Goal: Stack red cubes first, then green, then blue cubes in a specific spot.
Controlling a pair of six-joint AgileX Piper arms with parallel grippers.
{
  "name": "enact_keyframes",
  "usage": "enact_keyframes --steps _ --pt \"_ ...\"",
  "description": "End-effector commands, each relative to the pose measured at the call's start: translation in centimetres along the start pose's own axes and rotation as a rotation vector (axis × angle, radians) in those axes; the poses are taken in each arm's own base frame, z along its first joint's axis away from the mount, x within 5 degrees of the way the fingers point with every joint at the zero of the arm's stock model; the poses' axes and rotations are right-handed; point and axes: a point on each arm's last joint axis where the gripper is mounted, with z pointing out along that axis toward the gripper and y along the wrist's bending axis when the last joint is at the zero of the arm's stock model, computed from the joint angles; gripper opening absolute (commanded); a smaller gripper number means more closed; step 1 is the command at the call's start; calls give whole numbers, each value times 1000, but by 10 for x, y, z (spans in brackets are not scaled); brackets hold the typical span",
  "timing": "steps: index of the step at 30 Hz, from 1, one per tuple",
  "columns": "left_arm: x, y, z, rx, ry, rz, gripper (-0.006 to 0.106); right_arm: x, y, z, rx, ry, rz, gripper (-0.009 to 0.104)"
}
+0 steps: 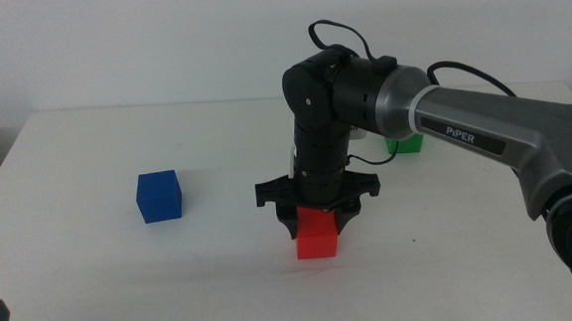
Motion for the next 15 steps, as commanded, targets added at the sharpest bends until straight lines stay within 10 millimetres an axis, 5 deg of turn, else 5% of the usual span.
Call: enact_keyframes --steps 1,15 --pt "-9 0 -2 -1 -99 -15 94 0 4 -37 -55 -82 1 -1" --pt "-9 0 -2 -1 -99 -15 94 0 10 -23 -50 -76 7 4"
